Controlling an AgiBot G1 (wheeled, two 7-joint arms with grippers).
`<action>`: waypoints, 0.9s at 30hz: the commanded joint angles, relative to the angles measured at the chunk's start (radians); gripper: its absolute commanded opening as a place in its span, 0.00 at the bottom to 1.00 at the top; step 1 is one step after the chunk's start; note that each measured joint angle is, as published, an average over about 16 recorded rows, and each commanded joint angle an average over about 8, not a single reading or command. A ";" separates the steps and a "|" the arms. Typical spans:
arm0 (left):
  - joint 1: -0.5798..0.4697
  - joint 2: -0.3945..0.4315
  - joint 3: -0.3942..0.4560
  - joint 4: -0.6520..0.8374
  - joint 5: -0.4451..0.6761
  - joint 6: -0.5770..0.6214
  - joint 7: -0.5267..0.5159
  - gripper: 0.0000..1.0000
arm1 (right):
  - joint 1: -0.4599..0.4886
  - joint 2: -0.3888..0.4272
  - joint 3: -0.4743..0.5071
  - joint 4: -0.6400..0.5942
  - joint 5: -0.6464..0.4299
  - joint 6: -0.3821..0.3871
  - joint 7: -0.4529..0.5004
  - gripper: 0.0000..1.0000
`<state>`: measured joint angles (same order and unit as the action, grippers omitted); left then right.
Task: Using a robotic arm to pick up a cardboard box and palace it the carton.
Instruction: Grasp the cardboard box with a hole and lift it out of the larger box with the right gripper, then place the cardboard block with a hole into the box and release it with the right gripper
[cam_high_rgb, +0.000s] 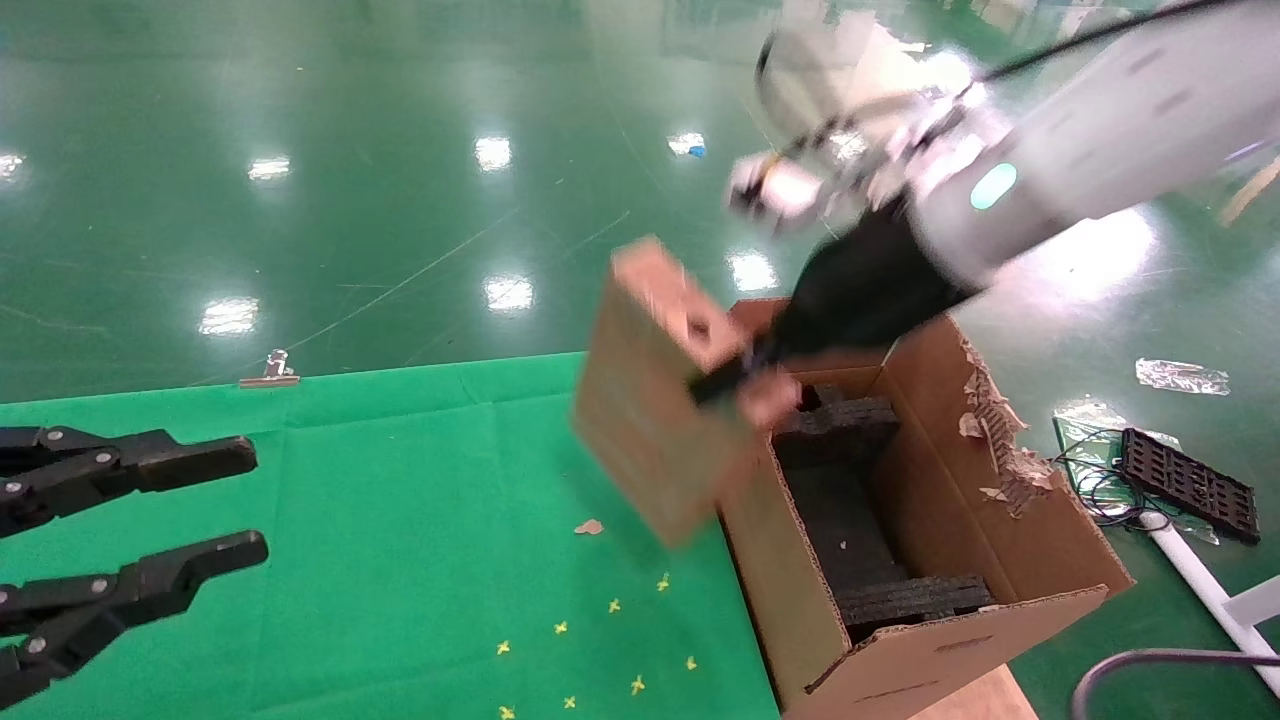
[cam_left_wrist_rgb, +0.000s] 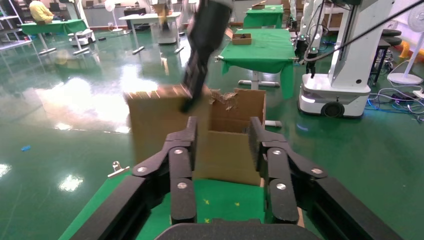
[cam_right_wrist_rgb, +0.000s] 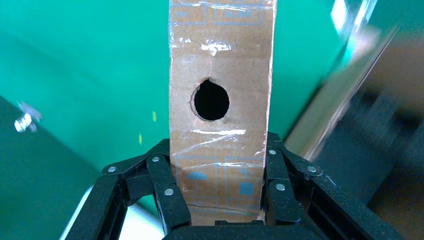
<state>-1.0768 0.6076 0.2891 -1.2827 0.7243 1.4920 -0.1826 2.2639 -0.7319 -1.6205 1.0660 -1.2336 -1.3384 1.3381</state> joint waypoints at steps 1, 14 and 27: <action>0.000 0.000 0.000 0.000 0.000 0.000 0.000 0.00 | 0.038 0.052 0.034 0.033 0.008 0.033 -0.051 0.00; 0.000 0.000 0.001 0.000 -0.001 0.000 0.000 0.30 | 0.161 0.273 0.051 0.013 -0.151 0.047 -0.146 0.00; 0.000 -0.001 0.002 0.000 -0.001 -0.001 0.001 1.00 | 0.045 0.298 -0.030 -0.179 -0.193 0.015 -0.146 0.00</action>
<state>-1.0772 0.6069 0.2908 -1.2827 0.7231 1.4912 -0.1817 2.3120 -0.4365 -1.6482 0.8920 -1.4268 -1.3225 1.1970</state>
